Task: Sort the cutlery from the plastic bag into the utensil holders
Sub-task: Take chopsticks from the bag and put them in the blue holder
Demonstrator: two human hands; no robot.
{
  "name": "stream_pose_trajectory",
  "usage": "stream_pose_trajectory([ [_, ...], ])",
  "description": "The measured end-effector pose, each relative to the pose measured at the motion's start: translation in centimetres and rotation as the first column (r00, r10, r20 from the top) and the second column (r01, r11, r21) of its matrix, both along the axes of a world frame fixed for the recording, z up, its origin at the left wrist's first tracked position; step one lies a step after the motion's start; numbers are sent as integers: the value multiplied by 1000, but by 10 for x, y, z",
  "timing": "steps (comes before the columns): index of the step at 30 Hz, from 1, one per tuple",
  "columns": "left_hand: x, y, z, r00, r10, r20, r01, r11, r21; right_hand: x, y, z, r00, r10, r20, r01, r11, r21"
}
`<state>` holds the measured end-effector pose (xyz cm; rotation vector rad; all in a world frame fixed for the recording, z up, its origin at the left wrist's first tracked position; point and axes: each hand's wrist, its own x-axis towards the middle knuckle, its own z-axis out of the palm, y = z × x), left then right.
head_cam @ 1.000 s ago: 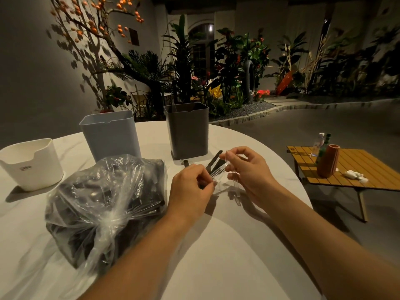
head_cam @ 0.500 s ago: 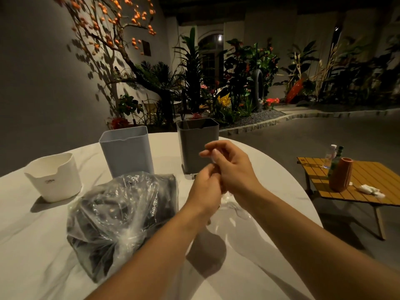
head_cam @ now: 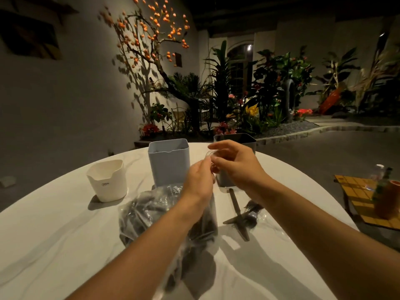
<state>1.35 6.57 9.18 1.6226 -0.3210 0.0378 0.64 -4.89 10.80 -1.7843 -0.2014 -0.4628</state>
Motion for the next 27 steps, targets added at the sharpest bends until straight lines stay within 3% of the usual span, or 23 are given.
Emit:
stream_pose_trajectory([
  [5, 14, 41, 13, 1000, 11, 4, -11, 1000, 7, 19, 31, 17, 999, 3, 39, -1, 998, -59],
  [9, 23, 78, 25, 944, 200, 261, -240, 962, 130, 36, 56, 32, 995, -69, 77, 83, 977, -198],
  [11, 29, 97, 29, 909, 217, 357, -280, 950, 135, 41, 71, 40, 993, -60, 102, 85, 963, -256],
  [17, 52, 157, 42, 868, 289, 404, -381, 909, 168, 54, 124, 56, 989, 92, 111, -52, 944, -326],
  [27, 96, 246, 58, 784, 331, 525, -535, 789, 301, 121, 213, 60, 964, 126, 232, 10, 862, -507],
])
